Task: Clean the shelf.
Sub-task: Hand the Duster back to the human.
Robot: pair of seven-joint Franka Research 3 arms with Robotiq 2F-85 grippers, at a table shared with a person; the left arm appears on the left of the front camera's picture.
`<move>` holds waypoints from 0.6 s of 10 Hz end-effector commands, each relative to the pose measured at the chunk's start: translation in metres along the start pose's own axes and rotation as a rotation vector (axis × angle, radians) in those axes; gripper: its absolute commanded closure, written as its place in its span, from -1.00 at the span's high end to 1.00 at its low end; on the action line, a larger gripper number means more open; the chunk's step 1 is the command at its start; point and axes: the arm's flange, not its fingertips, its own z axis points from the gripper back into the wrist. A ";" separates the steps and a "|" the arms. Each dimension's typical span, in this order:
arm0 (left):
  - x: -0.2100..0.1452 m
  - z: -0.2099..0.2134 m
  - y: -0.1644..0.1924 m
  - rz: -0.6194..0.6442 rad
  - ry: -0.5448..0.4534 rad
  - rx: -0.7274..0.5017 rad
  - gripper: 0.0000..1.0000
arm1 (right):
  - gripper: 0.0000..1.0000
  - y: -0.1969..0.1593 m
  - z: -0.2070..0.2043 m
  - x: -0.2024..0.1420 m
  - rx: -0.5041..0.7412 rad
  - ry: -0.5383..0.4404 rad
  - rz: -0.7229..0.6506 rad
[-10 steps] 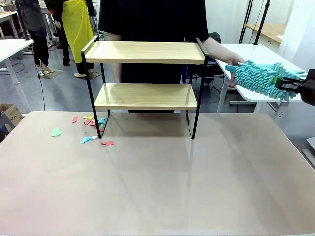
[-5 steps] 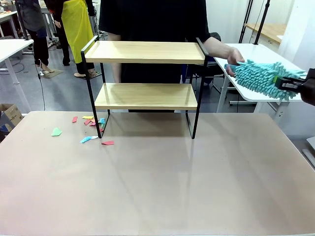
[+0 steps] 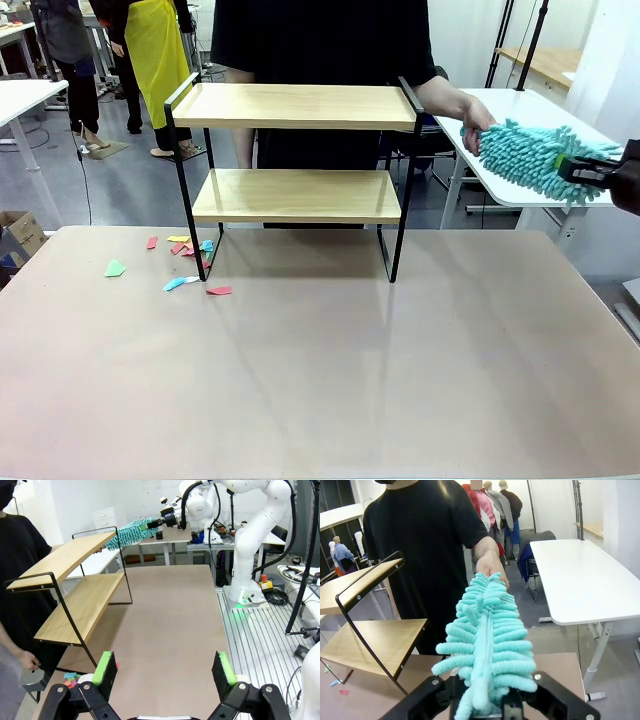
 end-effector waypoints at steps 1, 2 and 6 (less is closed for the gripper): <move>0.001 -0.002 -0.001 -0.021 -0.024 0.008 1.00 | 0.40 0.000 0.000 0.000 0.000 0.000 0.000; 0.001 -0.002 -0.001 -0.021 -0.024 0.008 1.00 | 0.44 -0.001 -0.001 0.002 0.009 0.004 -0.018; 0.001 -0.002 -0.001 -0.021 -0.024 0.008 1.00 | 0.92 -0.007 0.007 0.017 0.005 -0.029 -0.074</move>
